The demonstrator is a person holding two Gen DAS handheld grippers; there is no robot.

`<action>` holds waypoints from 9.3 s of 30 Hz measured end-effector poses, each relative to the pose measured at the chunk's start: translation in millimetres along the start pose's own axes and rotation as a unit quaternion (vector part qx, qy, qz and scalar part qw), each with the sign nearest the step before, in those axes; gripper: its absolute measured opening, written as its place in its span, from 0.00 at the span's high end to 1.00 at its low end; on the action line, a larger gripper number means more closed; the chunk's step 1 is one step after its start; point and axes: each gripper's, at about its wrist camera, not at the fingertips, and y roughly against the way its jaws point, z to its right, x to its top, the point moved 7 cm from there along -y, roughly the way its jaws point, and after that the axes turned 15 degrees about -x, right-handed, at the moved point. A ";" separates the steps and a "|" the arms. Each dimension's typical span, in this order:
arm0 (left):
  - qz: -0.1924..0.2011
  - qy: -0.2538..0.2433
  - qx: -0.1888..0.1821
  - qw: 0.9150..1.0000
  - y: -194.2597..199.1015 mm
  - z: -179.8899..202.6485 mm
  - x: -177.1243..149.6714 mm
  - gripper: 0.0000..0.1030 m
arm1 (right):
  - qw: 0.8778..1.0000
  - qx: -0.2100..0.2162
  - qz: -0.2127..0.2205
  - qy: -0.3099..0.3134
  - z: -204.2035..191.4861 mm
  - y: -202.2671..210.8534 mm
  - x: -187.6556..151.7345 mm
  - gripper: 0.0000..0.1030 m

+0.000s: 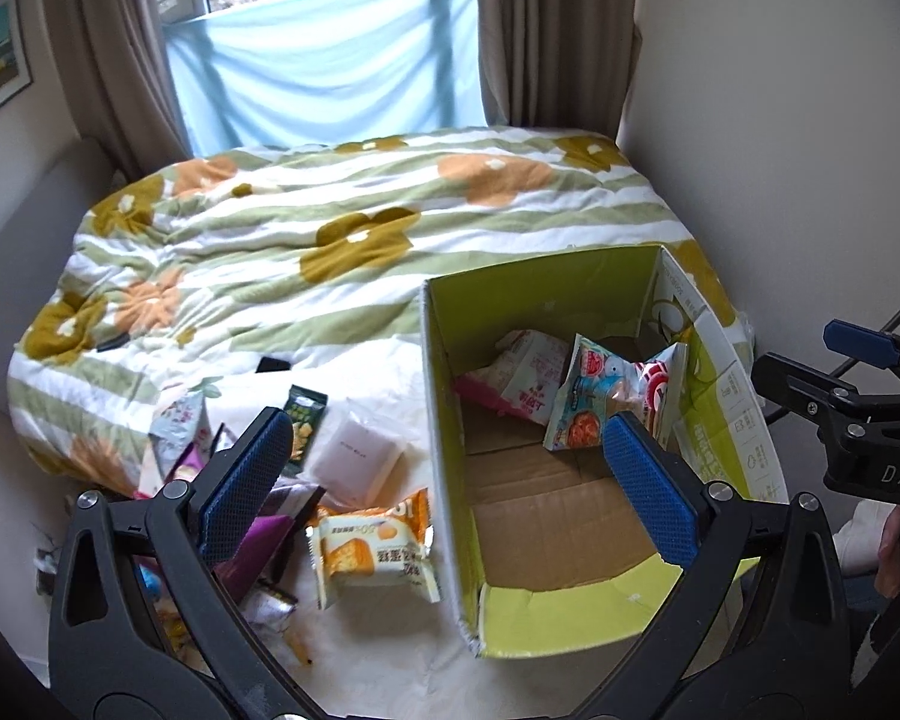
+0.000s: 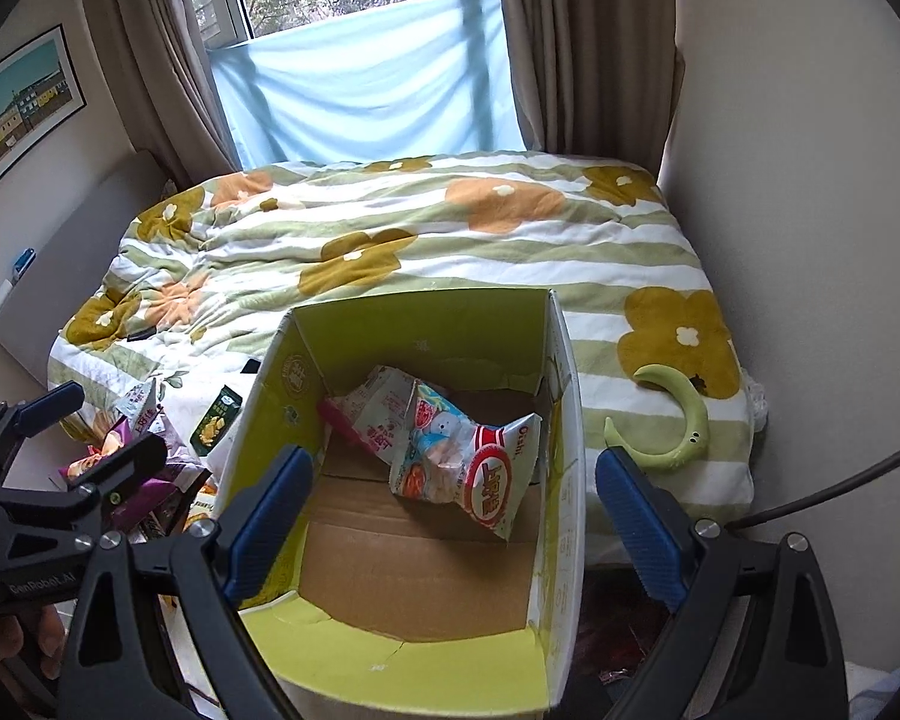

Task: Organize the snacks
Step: 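Withdraw both tools from the box back toward the snack tray, then grasp the striped blue-yellow bag with the left tool while the right tool grasps the purple chip bag, then carry both bags into the yellow box and open both tools to release them, then withdraw both tools from the box back toward the snack tray, then grasp the gold wrapper with the left tool while the right tool approaches the silver bag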

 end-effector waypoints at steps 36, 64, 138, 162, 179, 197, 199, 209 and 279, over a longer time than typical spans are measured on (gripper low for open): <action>0.009 0.059 0.001 0.998 152.3 -286.6 -212.1 0.01 | 0.997 0.076 0.010 -0.004 -293.2 75.1 -110.8 0.09; 0.008 0.125 0.040 0.991 9.6 -341.6 -233.1 0.01 | 0.940 0.169 -0.002 0.295 -405.9 -56.3 -97.0 0.09; 0.080 -0.117 -0.129 0.981 76.9 -40.5 -51.4 0.52 | 0.999 -0.017 0.036 -0.033 -92.5 65.5 -68.3 0.36; -0.070 -0.111 -0.050 0.990 -107.7 52.0 -50.1 0.01 | 0.999 0.010 -0.046 -0.009 0.5 -38.5 -49.5 0.36; -0.046 -0.105 -0.048 0.992 -59.4 28.2 -47.9 0.01 | 0.999 0.026 -0.025 0.013 -25.5 -32.8 -30.5 0.35; -0.051 -0.109 -0.049 0.992 -52.0 25.8 -55.0 0.01 | 0.999 0.009 -0.031 0.013 -31.4 -50.4 -37.7 0.08; -0.046 -0.111 -0.051 0.992 -47.5 28.9 -52.0 0.01 | 1.000 0.008 -0.023 0.009 -28.7 -42.6 -35.1 0.08; -0.003 -0.110 -0.048 0.993 -4.8 43.5 -37.4 0.01 | 1.000 0.008 0.019 -0.002 -13.0 8.4 -27.0 0.08; -0.102 0.003 -0.018 0.995 25.5 -318.6 -303.9 0.25 | 0.993 0.089 -0.050 -0.052 -340.5 -30.1 -208.0 0.08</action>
